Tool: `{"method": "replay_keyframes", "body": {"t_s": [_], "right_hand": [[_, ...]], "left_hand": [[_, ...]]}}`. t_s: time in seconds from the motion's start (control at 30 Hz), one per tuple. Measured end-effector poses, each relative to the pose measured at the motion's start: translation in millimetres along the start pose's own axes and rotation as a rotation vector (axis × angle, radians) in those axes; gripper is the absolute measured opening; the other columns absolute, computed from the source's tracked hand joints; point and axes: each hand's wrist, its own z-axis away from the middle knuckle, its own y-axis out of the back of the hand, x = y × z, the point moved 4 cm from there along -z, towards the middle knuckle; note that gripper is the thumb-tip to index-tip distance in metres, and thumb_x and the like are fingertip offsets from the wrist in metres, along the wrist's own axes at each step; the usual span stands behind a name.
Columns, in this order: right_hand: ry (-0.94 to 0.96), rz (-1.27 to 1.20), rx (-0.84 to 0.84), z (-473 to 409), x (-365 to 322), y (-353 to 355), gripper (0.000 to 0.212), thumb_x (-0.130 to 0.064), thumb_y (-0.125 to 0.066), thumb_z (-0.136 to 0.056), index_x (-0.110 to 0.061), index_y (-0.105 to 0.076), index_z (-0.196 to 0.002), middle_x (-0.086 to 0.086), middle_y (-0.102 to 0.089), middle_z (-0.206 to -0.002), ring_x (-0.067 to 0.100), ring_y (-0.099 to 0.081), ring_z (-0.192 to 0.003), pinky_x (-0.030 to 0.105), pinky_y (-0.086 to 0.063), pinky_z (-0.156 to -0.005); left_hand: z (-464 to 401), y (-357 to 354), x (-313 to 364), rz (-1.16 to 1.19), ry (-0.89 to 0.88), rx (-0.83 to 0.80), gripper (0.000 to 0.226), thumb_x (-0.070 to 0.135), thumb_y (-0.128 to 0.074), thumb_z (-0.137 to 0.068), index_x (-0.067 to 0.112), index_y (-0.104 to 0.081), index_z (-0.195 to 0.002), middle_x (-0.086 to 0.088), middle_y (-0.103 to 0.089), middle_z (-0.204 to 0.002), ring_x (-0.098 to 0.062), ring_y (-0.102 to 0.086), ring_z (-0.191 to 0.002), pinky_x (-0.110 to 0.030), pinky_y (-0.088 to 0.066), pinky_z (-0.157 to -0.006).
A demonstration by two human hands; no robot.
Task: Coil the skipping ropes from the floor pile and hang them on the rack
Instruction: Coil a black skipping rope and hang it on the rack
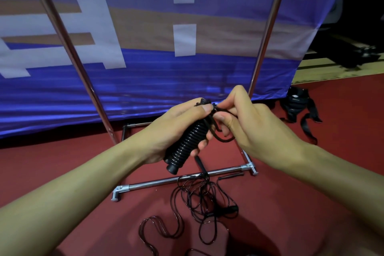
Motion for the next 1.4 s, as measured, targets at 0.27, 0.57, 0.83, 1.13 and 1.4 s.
{"method": "replay_keyframes", "body": {"t_s": [0.27,0.57,0.83,1.13,1.4], "right_hand": [[0.246,0.268,0.202,-3,-10,10,0.029,-0.037,-0.044,-0.105,-0.01,-0.05,-0.101,-0.015,-0.056,-0.083,0.011,-0.055,-0.074,0.033,-0.051,-0.058],[0.297,0.163,0.305,1,-4,10,0.017,-0.016,-0.075,-0.094,-0.005,-0.076,-0.106,0.0,-0.078,-0.098,0.015,-0.074,-0.085,0.033,-0.058,-0.074],[0.12,0.081,0.079,1,-4,11,0.021,-0.028,-0.062,-0.1,-0.022,-0.048,-0.113,-0.007,-0.075,-0.083,0.005,-0.062,-0.059,0.017,-0.043,-0.054],[0.293,0.248,0.105,2,-5,11,0.021,-0.033,-0.05,-0.101,-0.016,-0.055,-0.113,-0.006,-0.07,-0.081,0.011,-0.06,-0.069,0.036,-0.052,-0.053],[0.247,0.259,0.066,0,2,7,0.02,-0.036,-0.052,-0.097,-0.018,-0.051,-0.106,-0.004,-0.069,-0.079,0.018,-0.063,-0.066,0.041,-0.053,-0.054]], "left_hand": [[0,-8,4,0.191,0.053,-0.084,0.023,0.035,-0.062,-0.093,0.016,-0.059,-0.105,-0.009,-0.06,-0.076,-0.02,-0.054,-0.058,-0.026,-0.045,-0.047],[0,1,-1,0.239,0.071,-0.055,0.02,0.03,-0.061,-0.093,0.012,-0.058,-0.1,-0.009,-0.054,-0.072,-0.019,-0.052,-0.053,-0.025,-0.043,-0.043],[-2,1,1,0.084,0.012,-0.086,0.027,0.028,-0.058,-0.098,0.002,-0.057,-0.107,-0.011,-0.057,-0.066,-0.019,-0.051,-0.047,-0.028,-0.042,-0.041],[1,-7,2,0.015,0.005,-0.115,0.023,0.029,-0.056,-0.098,0.022,-0.072,-0.083,-0.014,-0.055,-0.075,-0.019,-0.049,-0.052,-0.027,-0.041,-0.043],[0,-3,0,-0.208,0.001,-0.059,0.024,0.032,-0.059,-0.103,0.01,-0.05,-0.105,-0.021,-0.054,-0.08,-0.027,-0.048,-0.059,-0.031,-0.045,-0.05]]}}
